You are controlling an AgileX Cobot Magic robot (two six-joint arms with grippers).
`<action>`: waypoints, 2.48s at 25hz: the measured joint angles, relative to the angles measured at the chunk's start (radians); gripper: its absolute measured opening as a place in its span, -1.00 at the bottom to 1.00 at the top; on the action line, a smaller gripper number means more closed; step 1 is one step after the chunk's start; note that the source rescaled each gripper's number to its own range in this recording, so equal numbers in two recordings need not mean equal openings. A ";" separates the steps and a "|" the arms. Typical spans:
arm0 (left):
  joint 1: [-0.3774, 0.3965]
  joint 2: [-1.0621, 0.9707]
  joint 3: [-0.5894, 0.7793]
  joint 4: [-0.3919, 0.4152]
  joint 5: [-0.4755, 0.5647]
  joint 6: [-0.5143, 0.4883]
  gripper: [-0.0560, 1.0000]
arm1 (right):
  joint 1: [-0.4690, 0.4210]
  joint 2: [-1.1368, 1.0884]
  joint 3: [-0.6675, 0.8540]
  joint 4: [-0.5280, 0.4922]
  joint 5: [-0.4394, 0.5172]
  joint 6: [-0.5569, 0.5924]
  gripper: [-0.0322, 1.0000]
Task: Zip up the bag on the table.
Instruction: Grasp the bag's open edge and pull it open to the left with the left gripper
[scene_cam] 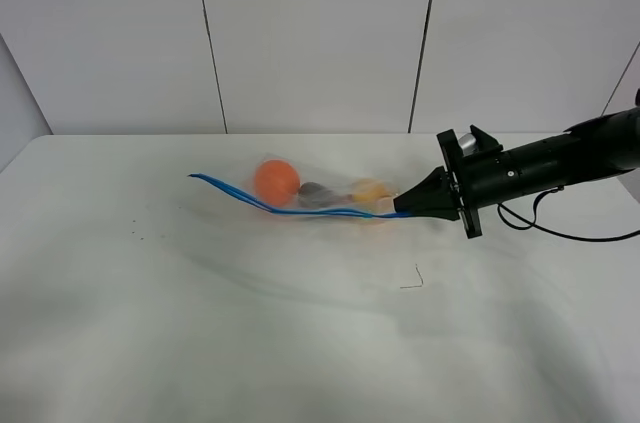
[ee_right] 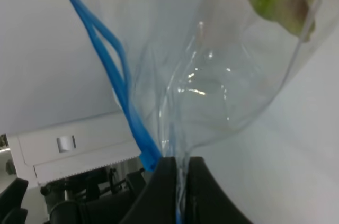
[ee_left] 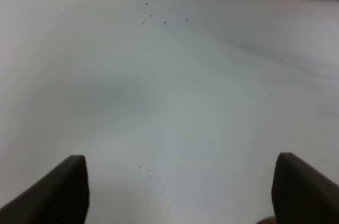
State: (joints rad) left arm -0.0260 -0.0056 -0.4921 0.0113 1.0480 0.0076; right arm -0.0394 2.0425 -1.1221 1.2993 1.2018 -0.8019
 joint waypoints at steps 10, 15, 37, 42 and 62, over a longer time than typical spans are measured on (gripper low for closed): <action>0.000 0.000 0.000 0.000 0.000 0.000 1.00 | 0.001 0.000 0.000 0.024 0.000 -0.003 -0.94; 0.000 0.022 -0.039 0.000 -0.001 -0.021 1.00 | 0.001 0.000 0.000 0.027 0.000 -0.003 -0.94; -0.073 1.114 -0.303 -0.932 -0.365 0.106 1.00 | 0.001 0.000 0.000 0.032 0.000 -0.003 -0.94; -0.301 1.259 -0.241 -1.147 -0.578 0.142 1.00 | 0.001 0.000 0.000 0.033 0.000 -0.007 -0.94; -0.729 1.843 -0.611 -1.683 -0.861 0.159 1.00 | 0.001 0.000 0.000 0.034 0.000 -0.011 -0.94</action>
State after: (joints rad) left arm -0.7550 1.8371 -1.1030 -1.6716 0.1872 0.1664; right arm -0.0383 2.0425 -1.1221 1.3329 1.2018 -0.8124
